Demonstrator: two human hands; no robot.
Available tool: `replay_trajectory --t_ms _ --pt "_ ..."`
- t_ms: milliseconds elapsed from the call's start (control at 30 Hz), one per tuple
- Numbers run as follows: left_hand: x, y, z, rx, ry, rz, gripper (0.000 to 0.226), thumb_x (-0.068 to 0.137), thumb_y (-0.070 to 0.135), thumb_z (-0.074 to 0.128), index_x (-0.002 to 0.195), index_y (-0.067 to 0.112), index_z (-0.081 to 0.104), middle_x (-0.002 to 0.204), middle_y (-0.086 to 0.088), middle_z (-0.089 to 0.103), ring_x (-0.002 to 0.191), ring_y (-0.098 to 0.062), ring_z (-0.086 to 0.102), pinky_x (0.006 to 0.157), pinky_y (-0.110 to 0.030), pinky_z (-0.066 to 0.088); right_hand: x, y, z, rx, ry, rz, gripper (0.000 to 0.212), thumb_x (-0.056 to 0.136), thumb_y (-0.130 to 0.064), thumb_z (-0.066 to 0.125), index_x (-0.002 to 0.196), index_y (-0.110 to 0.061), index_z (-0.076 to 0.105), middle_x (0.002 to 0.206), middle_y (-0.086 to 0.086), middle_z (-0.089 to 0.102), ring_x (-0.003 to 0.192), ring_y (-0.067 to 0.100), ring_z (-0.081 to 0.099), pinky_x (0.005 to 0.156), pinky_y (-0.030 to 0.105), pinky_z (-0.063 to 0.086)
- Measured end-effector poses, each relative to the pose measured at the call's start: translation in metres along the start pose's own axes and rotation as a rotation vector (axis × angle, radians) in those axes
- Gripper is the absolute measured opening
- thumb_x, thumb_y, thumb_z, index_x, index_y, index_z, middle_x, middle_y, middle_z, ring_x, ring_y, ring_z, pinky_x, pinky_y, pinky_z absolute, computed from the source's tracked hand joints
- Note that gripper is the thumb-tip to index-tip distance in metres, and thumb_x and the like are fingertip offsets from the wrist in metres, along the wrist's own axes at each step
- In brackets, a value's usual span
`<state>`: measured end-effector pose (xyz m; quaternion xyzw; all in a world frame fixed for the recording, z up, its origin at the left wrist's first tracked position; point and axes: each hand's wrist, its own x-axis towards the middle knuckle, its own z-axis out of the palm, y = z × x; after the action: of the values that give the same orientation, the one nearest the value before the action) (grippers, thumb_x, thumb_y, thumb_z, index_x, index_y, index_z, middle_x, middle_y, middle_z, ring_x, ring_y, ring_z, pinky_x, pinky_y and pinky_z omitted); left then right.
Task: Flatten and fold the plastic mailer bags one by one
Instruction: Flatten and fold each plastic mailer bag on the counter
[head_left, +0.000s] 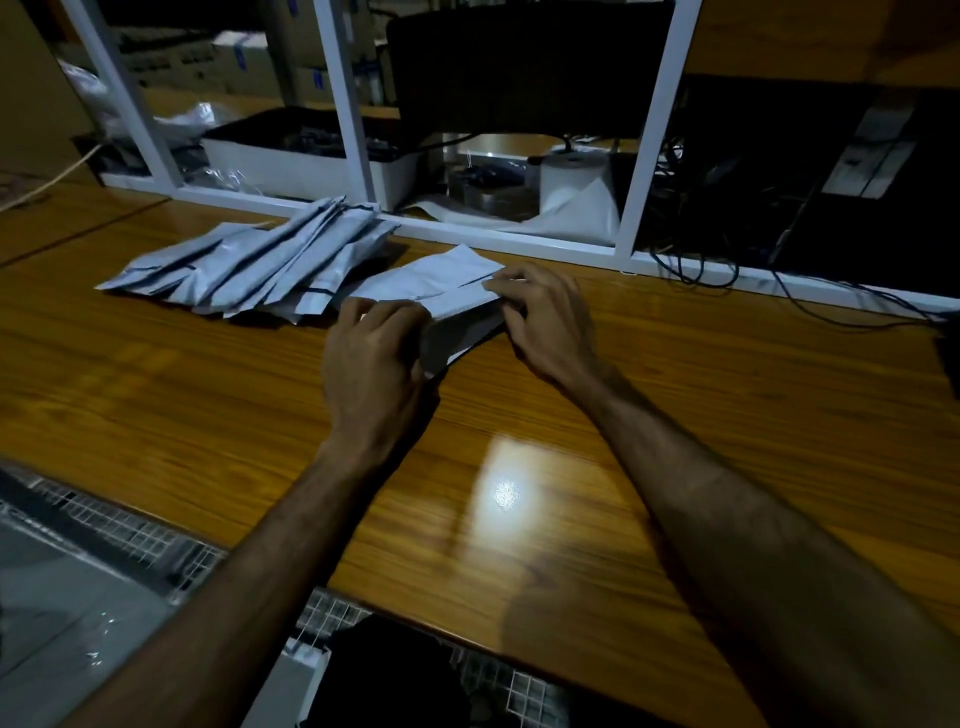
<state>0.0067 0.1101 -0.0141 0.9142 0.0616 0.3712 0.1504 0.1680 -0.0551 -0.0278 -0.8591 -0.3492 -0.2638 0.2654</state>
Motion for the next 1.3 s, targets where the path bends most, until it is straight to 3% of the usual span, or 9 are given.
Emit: replay_trajectory --t_ms 133,267,400,633,733,900,967,1167,1300 --pt "-0.002 0.003 -0.004 -0.109 0.014 0.056 0.044 0.09 0.032 0.048 0.118 0.008 0.074 0.119 -0.007 0.073 0.11 -0.028 0.057 0.079 -0.044 0.051 -0.022 0.001 -0.024 -0.005 0.102 -0.011 0.033 0.093 -0.01 0.064 0.123 -0.022 0.075 0.119 -0.002 0.071 0.116 0.017 0.059 0.104 0.035 0.036" --pt "-0.006 0.003 0.002 -0.201 -0.065 0.213 0.038 0.088 0.028 0.084 0.119 0.008 0.073 0.12 -0.007 0.072 0.114 -0.027 0.058 0.086 -0.045 0.051 -0.069 0.005 -0.064 -0.035 0.165 0.004 0.031 0.093 -0.008 0.067 0.121 -0.018 0.075 0.114 0.0 0.072 0.113 0.018 0.06 0.109 0.039 0.038" --pt "-0.018 0.019 0.0 -0.325 -0.139 0.345 0.03 0.089 0.021 0.084 0.114 0.007 0.075 0.115 -0.006 0.074 0.109 -0.023 0.062 0.082 -0.046 0.055 -0.122 -0.001 -0.108 -0.098 0.138 0.055 0.034 0.09 -0.004 0.072 0.12 -0.017 0.075 0.114 0.001 0.073 0.112 0.018 0.062 0.112 0.042 0.037" --pt "-0.053 0.052 -0.012 -0.404 -0.359 0.564 0.025 0.093 0.014 0.078 0.117 0.01 0.075 0.118 -0.003 0.073 0.109 -0.02 0.062 0.082 -0.043 0.056 -0.215 -0.032 -0.175 -0.235 0.044 0.133 0.03 0.089 -0.006 0.076 0.116 -0.019 0.077 0.118 -0.002 0.073 0.11 0.019 0.065 0.097 0.045 0.045" --pt "-0.067 0.055 -0.019 -0.408 -0.422 0.533 0.024 0.092 0.009 0.076 0.116 0.011 0.075 0.116 0.0 0.072 0.107 -0.019 0.062 0.078 -0.045 0.057 -0.239 -0.042 -0.185 -0.237 -0.005 0.162 0.025 0.092 -0.012 0.075 0.115 -0.022 0.078 0.118 -0.005 0.074 0.11 0.017 0.066 0.095 0.044 0.045" --pt "-0.09 0.061 -0.032 -0.365 -0.455 0.484 0.058 0.074 -0.012 0.083 0.125 0.013 0.073 0.12 -0.004 0.072 0.111 -0.021 0.065 0.084 -0.043 0.061 -0.264 -0.047 -0.199 -0.184 -0.005 0.214 0.026 0.094 -0.021 0.066 0.116 -0.024 0.078 0.12 -0.008 0.074 0.114 0.014 0.066 0.097 0.037 0.044" --pt "-0.097 0.064 -0.038 -0.384 -0.447 0.477 0.06 0.071 -0.014 0.083 0.125 0.011 0.072 0.121 -0.006 0.072 0.11 -0.022 0.067 0.085 -0.042 0.062 -0.271 -0.048 -0.202 -0.145 0.015 0.255 0.026 0.094 -0.021 0.066 0.117 -0.025 0.078 0.122 -0.009 0.073 0.116 0.013 0.066 0.097 0.039 0.046" --pt "-0.115 0.072 -0.042 -0.424 -0.396 0.421 0.026 0.096 0.023 0.072 0.121 0.017 0.076 0.119 0.007 0.073 0.112 -0.014 0.064 0.083 -0.041 0.058 -0.288 -0.049 -0.207 -0.082 -0.01 0.345 0.029 0.092 -0.031 0.069 0.12 -0.026 0.076 0.128 -0.013 0.07 0.126 0.008 0.061 0.105 0.049 0.045" --pt "-0.118 0.098 -0.046 -0.333 -0.382 0.368 0.036 0.099 0.042 0.057 0.119 0.02 0.077 0.118 0.01 0.074 0.112 -0.016 0.062 0.088 -0.041 0.051 -0.281 -0.057 -0.207 -0.089 0.045 0.396 0.03 0.093 -0.035 0.067 0.12 -0.025 0.076 0.128 -0.013 0.07 0.125 0.006 0.061 0.111 0.047 0.043"
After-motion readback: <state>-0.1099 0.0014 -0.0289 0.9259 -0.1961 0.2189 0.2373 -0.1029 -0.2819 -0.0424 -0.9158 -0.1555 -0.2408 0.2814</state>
